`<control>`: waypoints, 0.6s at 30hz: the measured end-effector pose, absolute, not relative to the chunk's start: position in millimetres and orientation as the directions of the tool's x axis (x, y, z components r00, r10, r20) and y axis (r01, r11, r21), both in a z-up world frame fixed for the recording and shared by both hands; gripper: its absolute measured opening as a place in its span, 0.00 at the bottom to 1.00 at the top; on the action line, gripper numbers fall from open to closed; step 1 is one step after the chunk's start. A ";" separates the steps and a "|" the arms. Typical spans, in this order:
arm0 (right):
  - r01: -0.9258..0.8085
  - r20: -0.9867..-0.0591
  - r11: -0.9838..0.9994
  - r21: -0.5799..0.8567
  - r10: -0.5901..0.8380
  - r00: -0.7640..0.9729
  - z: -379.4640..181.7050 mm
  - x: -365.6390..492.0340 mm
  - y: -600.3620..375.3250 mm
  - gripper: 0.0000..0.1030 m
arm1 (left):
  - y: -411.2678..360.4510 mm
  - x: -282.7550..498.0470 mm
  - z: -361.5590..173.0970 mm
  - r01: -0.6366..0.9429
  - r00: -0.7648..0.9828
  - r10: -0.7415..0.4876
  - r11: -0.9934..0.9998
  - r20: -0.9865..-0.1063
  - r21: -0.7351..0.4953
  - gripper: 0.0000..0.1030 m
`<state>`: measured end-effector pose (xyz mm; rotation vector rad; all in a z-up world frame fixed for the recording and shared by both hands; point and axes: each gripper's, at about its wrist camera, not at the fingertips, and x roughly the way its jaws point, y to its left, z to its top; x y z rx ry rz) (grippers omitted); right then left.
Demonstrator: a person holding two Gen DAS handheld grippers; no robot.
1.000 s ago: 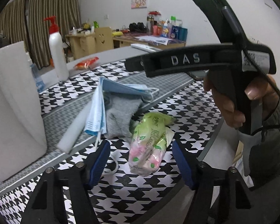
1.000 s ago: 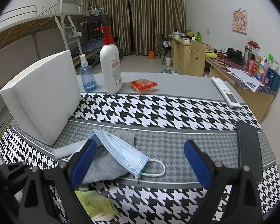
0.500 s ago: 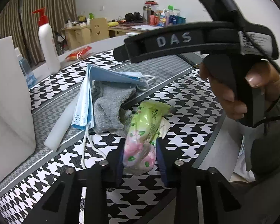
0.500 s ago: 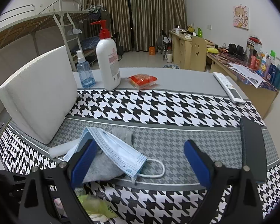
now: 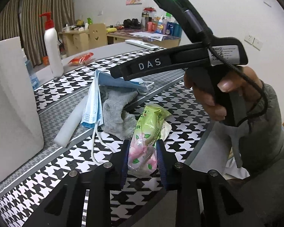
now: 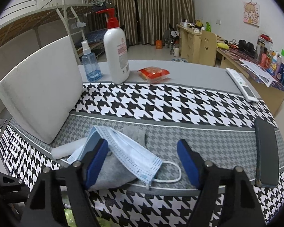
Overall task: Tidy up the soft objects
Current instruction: 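Grasp the blue face mask with the right tool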
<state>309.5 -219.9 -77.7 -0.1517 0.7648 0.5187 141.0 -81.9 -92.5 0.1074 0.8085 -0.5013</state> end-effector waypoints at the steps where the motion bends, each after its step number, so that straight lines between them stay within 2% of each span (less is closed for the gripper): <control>1: -0.504 -0.695 0.862 0.054 0.395 0.601 -77.7 308.8 -218.4 0.76 | -81.0 139.5 -92.4 0.467 0.582 -0.389 0.879 -0.714 -0.098 0.28; 3: -0.507 -0.700 0.860 0.057 0.396 0.594 -78.8 308.5 -215.5 0.76 | -76.4 138.3 -93.0 0.456 0.587 -0.384 0.884 -0.713 -0.101 0.28; 5: -0.514 -0.710 0.856 0.057 0.396 0.582 -81.3 308.4 -211.7 0.68 | -75.1 137.5 -93.0 0.453 0.587 -0.384 0.885 -0.713 -0.104 0.28; 9: -0.529 -0.720 0.847 0.049 0.397 0.569 -84.0 306.3 -203.8 0.66 | -73.2 128.5 -90.3 0.467 0.585 -0.399 0.878 -0.706 -0.110 0.28; 12: -0.531 -0.731 0.846 0.048 0.392 0.558 -86.5 308.5 -199.0 0.57 | -69.5 128.1 -90.2 0.460 0.587 -0.397 0.881 -0.706 -0.114 0.28; 14: -0.527 -0.742 0.848 0.047 0.383 0.550 -89.1 311.6 -196.7 0.46 | -68.7 128.7 -91.0 0.450 0.588 -0.391 0.886 -0.708 -0.116 0.28; 18: -0.519 -0.754 0.853 0.055 0.376 0.538 -93.4 316.6 -194.6 0.36 | -62.7 126.6 -89.8 0.430 0.602 -0.387 0.894 -0.699 -0.125 0.28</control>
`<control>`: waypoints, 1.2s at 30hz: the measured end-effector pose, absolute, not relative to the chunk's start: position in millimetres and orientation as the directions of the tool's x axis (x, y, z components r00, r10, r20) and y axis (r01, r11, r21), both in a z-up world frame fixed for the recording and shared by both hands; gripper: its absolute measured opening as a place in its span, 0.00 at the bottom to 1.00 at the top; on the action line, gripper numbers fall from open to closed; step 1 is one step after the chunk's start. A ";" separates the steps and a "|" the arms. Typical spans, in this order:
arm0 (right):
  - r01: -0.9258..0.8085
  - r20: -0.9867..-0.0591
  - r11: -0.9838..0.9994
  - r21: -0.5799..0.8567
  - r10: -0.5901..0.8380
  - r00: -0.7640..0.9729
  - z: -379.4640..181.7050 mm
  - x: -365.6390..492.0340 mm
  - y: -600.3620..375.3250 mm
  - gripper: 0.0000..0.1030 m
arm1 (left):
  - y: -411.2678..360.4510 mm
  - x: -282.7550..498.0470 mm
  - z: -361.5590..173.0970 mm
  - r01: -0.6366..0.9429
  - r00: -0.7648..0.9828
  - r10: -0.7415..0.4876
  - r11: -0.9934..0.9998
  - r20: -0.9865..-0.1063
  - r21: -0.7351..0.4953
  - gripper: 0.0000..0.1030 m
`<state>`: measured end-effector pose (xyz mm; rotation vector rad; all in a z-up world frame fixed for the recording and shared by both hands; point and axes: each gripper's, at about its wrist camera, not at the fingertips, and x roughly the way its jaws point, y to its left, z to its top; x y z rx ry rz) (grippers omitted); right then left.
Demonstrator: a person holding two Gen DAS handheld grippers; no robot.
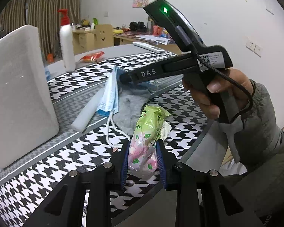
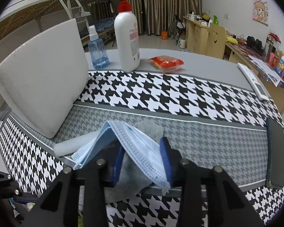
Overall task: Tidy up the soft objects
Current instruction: 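Lift the snack packet and mask and carry both over the foam box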
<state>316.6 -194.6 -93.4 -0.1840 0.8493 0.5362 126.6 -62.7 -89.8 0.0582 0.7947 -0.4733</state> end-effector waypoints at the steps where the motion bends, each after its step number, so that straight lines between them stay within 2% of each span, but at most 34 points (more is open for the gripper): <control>1: -0.517 -0.756 0.854 0.058 0.376 0.536 -94.0 317.8 -194.2 0.31 | -61.1 126.4 -89.6 0.424 0.606 -0.385 0.897 -0.696 -0.127 0.28; 4: -0.514 -0.756 0.855 0.075 0.384 0.530 -94.1 319.2 -193.5 0.11 | -57.3 127.1 -89.8 0.404 0.617 -0.374 0.906 -0.692 -0.129 0.28; 6: -0.504 -0.749 0.861 0.073 0.381 0.542 -90.5 317.5 -195.3 0.09 | -53.2 127.5 -89.2 0.388 0.625 -0.366 0.912 -0.689 -0.133 0.28; 14: -0.488 -0.684 0.868 0.091 0.411 0.603 -61.3 305.7 -206.4 0.08 | -36.3 119.3 -78.6 0.350 0.667 -0.346 0.927 -0.659 -0.133 0.28; 36: -0.464 -0.592 0.880 0.100 0.428 0.683 -22.6 282.1 -224.5 0.08 | -5.1 109.4 -37.7 0.210 0.787 -0.232 0.972 -0.571 -0.106 0.28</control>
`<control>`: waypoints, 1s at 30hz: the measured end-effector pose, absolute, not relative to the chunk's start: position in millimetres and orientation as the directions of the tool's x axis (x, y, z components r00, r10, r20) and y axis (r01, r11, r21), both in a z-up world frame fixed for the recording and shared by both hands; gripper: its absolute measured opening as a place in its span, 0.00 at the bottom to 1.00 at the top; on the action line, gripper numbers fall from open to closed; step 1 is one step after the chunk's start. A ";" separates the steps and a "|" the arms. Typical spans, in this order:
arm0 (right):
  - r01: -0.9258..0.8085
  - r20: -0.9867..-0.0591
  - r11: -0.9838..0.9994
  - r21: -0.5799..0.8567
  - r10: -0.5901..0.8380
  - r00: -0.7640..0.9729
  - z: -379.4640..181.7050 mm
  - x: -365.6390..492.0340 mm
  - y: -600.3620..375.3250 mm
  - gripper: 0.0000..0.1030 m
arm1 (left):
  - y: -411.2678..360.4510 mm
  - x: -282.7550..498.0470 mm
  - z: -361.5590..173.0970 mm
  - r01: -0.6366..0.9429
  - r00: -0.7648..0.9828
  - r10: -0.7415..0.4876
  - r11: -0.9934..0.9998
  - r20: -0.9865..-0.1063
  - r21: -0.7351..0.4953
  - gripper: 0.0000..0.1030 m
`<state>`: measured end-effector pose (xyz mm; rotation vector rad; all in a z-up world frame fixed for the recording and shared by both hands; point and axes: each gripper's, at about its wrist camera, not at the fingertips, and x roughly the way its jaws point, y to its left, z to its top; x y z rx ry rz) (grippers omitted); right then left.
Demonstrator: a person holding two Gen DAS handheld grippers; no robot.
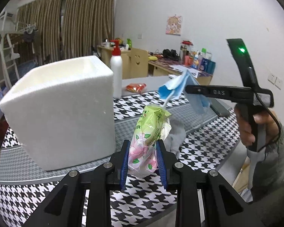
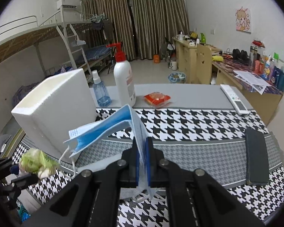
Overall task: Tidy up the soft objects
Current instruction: 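Lift the snack packet and mask and carry both over the foam box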
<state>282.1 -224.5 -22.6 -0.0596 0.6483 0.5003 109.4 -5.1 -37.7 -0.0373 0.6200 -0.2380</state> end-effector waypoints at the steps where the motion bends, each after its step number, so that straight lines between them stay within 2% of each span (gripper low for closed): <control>1: -0.463 -0.587 0.881 0.099 0.428 0.688 -20.4 280.3 -225.0 0.08 | -4.8 109.6 -35.2 0.205 0.792 -0.227 0.973 -0.566 -0.104 0.28; 19: -0.448 -0.493 0.890 0.082 0.427 0.758 15.8 264.6 -231.5 0.08 | 2.0 110.3 18.8 0.166 0.879 -0.174 0.985 -0.445 -0.057 0.28; 30: -0.470 -0.455 0.879 0.084 0.453 0.767 32.7 262.5 -221.9 0.08 | 13.5 122.2 39.9 0.086 0.913 -0.099 0.995 -0.397 -0.049 0.28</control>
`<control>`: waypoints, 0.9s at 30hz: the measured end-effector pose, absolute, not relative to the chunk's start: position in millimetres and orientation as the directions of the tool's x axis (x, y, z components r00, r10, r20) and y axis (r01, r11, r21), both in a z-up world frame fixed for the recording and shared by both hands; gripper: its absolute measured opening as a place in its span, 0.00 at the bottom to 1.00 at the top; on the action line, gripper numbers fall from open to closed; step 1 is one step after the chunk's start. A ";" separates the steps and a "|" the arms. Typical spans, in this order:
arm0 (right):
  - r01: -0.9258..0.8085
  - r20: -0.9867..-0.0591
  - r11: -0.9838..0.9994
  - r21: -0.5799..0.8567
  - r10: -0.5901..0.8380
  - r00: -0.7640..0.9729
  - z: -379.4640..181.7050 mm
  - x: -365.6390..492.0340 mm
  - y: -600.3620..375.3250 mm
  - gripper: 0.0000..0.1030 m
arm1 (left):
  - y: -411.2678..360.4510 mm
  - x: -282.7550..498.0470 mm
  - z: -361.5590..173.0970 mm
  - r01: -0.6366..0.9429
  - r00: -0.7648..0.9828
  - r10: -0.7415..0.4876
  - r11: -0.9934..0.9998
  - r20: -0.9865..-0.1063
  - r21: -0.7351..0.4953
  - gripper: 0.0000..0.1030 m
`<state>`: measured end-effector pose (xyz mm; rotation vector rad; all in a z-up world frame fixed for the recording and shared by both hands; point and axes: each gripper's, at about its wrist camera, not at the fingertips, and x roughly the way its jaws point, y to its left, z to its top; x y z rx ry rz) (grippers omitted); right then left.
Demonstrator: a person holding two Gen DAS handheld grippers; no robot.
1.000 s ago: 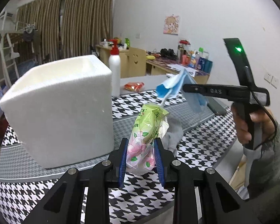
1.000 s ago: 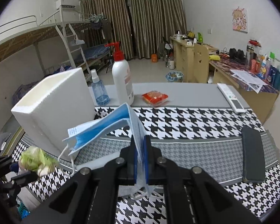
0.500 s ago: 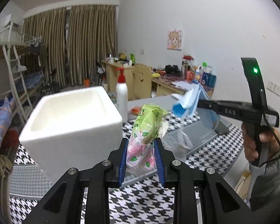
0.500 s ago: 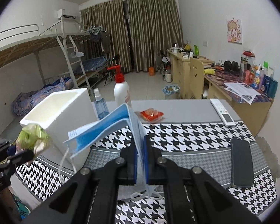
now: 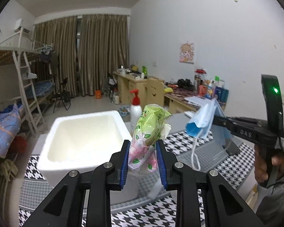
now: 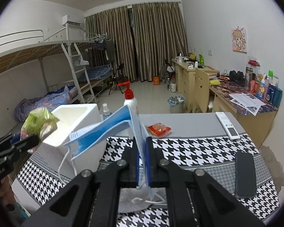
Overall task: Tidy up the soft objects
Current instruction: 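Lift the snack packet and mask and carry both over the foam box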
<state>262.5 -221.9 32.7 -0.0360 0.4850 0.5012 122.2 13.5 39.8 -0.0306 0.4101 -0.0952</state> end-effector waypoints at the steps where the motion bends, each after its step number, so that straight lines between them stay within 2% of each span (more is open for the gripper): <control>1: -0.473 -0.453 0.877 0.082 0.456 0.766 33.8 262.3 -220.4 0.08 | 15.9 123.2 42.0 0.077 0.916 -0.091 0.996 -0.390 -0.051 0.28; 12: -0.507 -0.434 0.859 0.072 0.485 0.759 45.1 266.2 -202.0 0.08 | 31.1 137.2 55.6 0.002 0.929 -0.015 0.999 -0.369 -0.036 0.28; 27: -0.558 -0.434 0.828 0.052 0.522 0.734 52.9 275.3 -173.0 0.08 | 56.8 155.5 52.5 -0.123 0.911 0.109 0.992 -0.398 -0.010 0.28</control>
